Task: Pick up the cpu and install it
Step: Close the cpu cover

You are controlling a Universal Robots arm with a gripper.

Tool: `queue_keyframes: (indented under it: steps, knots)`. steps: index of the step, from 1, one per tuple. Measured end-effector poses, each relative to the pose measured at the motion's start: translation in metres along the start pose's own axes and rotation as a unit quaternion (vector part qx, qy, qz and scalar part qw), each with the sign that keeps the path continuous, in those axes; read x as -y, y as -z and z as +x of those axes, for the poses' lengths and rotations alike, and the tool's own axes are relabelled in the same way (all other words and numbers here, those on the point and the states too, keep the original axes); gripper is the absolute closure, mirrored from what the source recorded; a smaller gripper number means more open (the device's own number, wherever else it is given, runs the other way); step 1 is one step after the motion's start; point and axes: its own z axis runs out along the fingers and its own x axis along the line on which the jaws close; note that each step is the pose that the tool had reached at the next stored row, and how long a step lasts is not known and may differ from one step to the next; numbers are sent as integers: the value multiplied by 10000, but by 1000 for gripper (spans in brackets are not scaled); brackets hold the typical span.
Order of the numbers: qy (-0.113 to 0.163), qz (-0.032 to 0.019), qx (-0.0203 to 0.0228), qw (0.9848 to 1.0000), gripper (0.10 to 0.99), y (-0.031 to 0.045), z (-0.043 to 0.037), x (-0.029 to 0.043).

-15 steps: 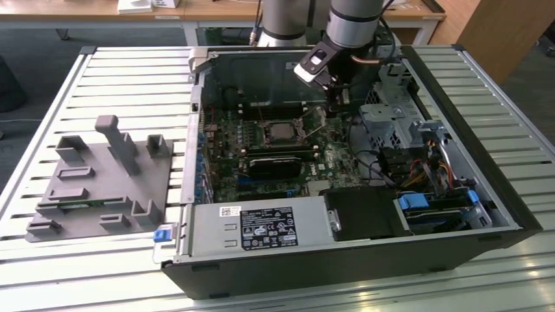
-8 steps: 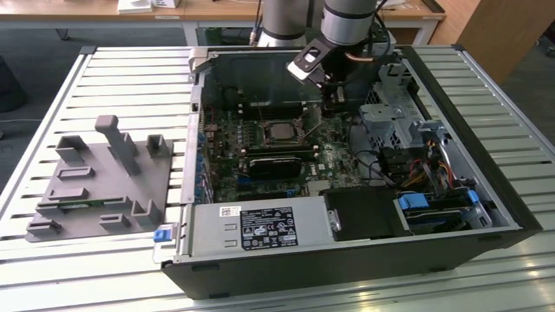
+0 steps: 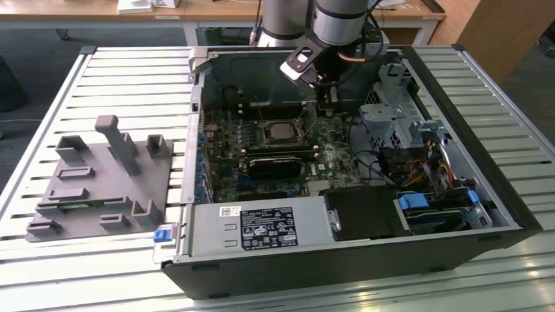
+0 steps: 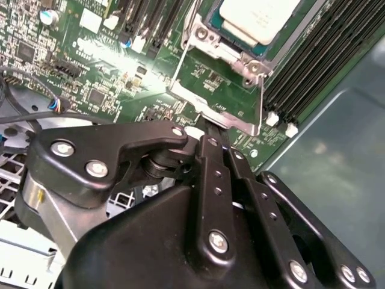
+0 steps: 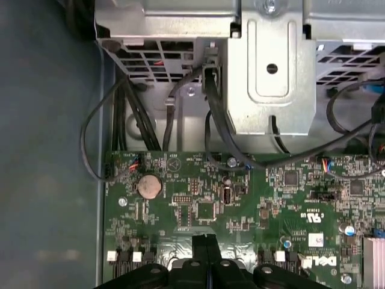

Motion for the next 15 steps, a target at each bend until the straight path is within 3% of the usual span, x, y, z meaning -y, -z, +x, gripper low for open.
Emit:
queue_keyframes:
  steps: [15]
  knots:
    - [0,0,-2,10000,980,4,1,194]
